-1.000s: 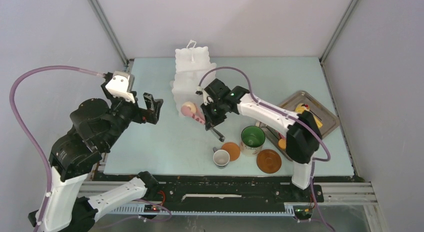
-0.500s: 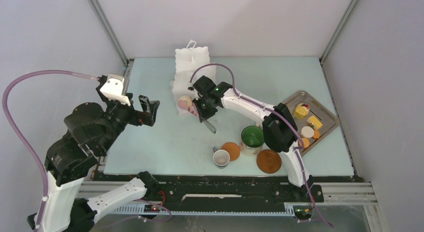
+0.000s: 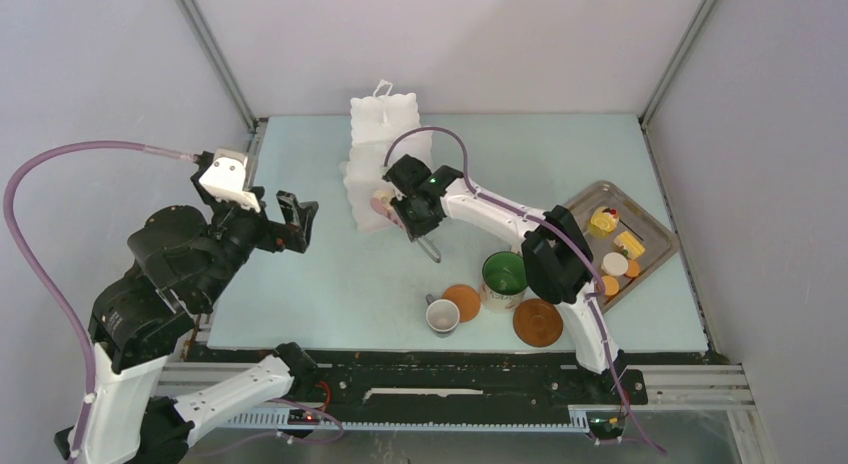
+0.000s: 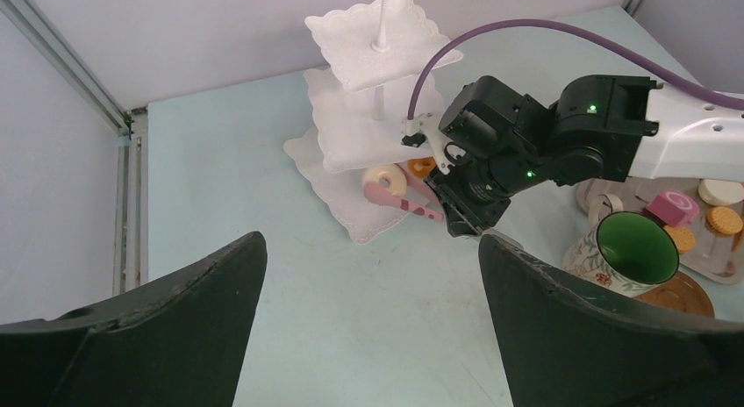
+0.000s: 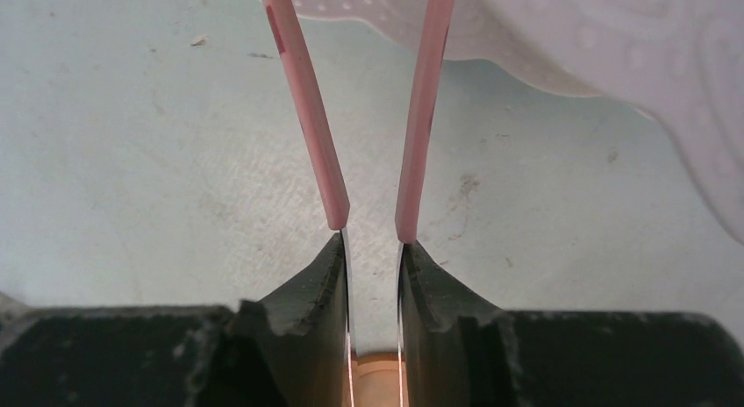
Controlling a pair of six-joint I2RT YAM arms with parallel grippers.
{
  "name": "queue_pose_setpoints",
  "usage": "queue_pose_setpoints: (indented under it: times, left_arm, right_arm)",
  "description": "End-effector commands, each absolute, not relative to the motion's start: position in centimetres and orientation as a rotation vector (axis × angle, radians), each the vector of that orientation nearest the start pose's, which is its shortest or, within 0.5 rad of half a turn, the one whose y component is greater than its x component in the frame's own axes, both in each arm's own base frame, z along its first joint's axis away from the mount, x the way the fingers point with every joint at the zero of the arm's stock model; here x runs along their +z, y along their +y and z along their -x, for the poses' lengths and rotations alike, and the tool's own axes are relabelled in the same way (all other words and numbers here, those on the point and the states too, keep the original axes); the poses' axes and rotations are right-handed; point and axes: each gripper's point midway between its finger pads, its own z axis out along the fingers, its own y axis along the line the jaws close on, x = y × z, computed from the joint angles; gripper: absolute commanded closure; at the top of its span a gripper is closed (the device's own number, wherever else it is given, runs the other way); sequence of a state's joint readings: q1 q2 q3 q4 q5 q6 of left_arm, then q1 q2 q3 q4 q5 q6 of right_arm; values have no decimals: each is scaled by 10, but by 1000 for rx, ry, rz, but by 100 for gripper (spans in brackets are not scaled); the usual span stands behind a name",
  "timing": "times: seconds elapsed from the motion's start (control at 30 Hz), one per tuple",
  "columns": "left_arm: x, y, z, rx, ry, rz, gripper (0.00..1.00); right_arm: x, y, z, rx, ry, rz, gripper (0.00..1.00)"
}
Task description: Serve the afternoon tea
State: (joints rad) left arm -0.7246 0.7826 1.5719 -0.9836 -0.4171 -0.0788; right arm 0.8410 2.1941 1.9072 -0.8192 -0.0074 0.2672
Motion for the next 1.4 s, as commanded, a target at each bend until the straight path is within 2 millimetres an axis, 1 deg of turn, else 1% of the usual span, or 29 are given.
queue_pose_setpoints:
  times: [0.0,0.27,0.43,0.63,0.77,0.87,1.0,1.07,1.2,1.3,1.33,1.37]
  left_arm:
    - [431,-72,-188,-205,1732,-252,2]
    - [431,-75,-189,-209,1735,-259,2]
    - [431,-76,-189,-213,1737,-261,2]
    - [429,-79,-190,-223,1741,-273,2]
    - [430,-81,-191,-228,1739,-278,2]
    - [431,-81,-190,-227,1737,-280,2]
    - [430,-82,-191,-230,1738,-284,2]
    - [430,-84,-192,-233,1738,-286,2]
    - [430,-87,-193,-237,1737,-295,2]
    - [429,-87,-194,-234,1735,-298,2]
    - [428,-87,-194,-233,1737,-303,2]
    - [427,-88,-194,-232,1738,-306,2]
  right_arm:
    - [61,373,-340,235,2592,751,72]
    - [56,371,-339,226,2594,766,65]
    - [62,370,-338,209,2567,774,59]
    - [71,370,-337,186,2519,784,54]
    - [76,370,-338,181,2500,783,54]
    - [84,371,-338,192,2479,781,54]
    - [102,370,-337,197,2440,767,54]
    - [107,367,-335,197,2442,765,54]
    - [113,361,-323,211,2450,774,55]
    - [113,354,-308,244,2463,810,56]
    - [120,352,-302,271,2447,825,57]
    - [122,350,-295,291,2436,855,57]
